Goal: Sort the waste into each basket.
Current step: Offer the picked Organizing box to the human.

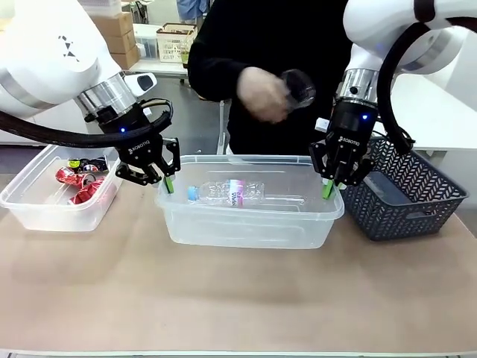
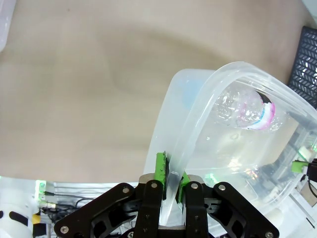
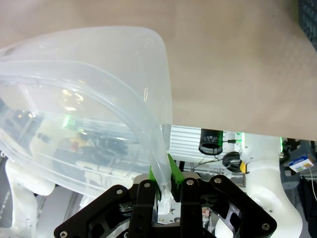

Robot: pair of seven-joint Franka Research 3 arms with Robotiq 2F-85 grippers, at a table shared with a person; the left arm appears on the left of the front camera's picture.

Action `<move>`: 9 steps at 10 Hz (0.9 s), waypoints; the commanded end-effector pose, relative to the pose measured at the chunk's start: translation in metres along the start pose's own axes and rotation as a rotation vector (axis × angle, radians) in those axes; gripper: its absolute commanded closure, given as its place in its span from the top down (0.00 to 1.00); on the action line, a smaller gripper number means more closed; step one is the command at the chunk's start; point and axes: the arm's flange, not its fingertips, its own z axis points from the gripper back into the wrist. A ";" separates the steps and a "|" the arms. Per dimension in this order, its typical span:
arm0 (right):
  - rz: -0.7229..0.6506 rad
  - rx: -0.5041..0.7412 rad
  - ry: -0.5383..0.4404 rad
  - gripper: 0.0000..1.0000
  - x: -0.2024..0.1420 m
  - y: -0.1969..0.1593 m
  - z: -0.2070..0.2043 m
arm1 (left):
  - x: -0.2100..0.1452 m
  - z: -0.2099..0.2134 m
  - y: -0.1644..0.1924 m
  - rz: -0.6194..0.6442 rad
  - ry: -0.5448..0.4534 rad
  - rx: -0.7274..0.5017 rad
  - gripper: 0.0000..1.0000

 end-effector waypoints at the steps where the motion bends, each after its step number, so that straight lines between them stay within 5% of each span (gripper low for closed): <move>1: 0.002 0.008 0.016 0.00 -0.003 0.003 -0.001 | 0.002 0.005 0.001 0.048 -0.030 -0.012 0.00; 9: 0.002 0.008 0.016 0.00 -0.003 0.003 -0.001 | 0.002 0.005 0.001 0.048 -0.030 -0.012 0.00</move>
